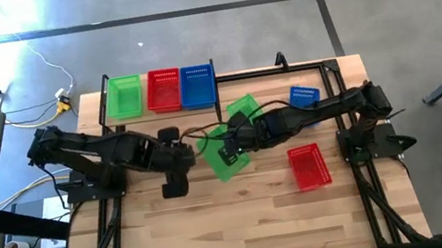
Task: Stack baskets on shelf by color
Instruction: Stack the bottom green basket on top of the green basket on the shelf
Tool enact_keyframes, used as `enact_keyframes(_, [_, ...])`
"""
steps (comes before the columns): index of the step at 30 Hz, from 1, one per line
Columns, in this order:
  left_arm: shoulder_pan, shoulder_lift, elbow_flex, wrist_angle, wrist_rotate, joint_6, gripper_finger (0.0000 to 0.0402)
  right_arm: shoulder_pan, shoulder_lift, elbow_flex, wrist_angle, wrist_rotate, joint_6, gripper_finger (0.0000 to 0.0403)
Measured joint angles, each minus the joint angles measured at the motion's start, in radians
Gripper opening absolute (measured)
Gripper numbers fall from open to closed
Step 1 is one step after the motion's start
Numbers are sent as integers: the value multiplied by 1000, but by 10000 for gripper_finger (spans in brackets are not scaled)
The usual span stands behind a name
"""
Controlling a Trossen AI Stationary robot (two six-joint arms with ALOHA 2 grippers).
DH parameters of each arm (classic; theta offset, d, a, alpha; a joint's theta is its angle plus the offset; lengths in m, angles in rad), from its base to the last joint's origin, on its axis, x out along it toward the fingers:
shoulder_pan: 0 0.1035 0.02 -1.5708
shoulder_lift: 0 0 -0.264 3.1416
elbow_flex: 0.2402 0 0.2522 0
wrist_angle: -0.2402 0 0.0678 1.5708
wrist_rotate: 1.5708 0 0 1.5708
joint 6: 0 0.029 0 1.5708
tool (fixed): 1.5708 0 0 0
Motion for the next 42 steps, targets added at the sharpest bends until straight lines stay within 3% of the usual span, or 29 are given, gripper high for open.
enact_keyframes(14, [142,8,0,121,11,0,173,34,20,0,34,129,-157,0])
enact_keyframes(19, [175,8,0,201,32,-12,173,28,35,0,44,128,-193,0])
enact_keyframes(31, [245,39,0,201,88,-27,172,30,40,0,134,87,-228,0])
enact_keyframes(42, [270,57,0,187,61,-11,159,23,37,0,151,70,-195,0])
